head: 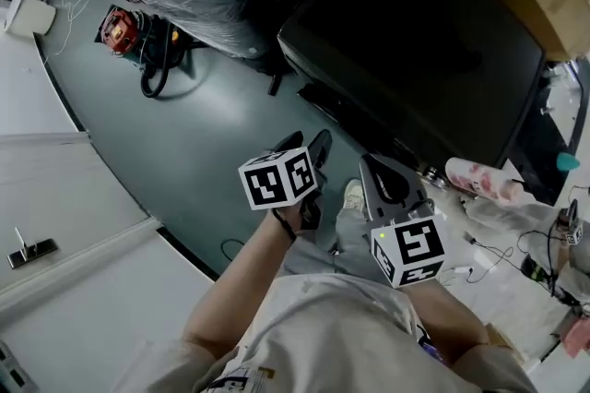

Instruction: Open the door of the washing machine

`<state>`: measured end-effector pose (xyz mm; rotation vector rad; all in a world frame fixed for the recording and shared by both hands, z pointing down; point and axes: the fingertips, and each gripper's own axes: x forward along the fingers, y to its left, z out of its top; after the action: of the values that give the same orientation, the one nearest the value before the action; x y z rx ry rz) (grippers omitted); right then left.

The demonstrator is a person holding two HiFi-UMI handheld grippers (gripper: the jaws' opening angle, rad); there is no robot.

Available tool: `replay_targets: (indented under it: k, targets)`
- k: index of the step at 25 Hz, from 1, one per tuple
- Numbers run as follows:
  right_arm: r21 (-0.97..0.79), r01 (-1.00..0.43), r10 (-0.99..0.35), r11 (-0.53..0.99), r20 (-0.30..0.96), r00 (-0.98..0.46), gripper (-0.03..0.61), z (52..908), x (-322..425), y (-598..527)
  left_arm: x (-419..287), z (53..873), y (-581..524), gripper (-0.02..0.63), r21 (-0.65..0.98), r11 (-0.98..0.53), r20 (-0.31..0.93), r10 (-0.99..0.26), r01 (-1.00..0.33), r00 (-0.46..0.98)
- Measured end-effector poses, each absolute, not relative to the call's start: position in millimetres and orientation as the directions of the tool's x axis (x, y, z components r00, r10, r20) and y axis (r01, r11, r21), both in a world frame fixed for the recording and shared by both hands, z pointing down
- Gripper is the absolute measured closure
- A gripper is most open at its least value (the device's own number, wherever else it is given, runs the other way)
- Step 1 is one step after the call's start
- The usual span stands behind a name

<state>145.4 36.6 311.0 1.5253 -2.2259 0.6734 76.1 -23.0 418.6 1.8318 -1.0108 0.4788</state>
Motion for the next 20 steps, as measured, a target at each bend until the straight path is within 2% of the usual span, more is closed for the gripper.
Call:
replay_targets:
  k: [8, 20]
  targets:
    - [-0.104, -0.927, -0.770, 0.360, 0.527, -0.359, 0.552, 322, 163, 13, 99, 457, -26, 0.371, 0.534, -0.137, 0.725, -0.434, -0.834, 0.536]
    - [-0.154, -0.917, -0.739, 0.368, 0.551, -0.389, 0.552, 361, 177, 4, 133, 532, -9, 0.371, 0.568, 0.045, 0.784, -0.334, -0.822, 0.524]
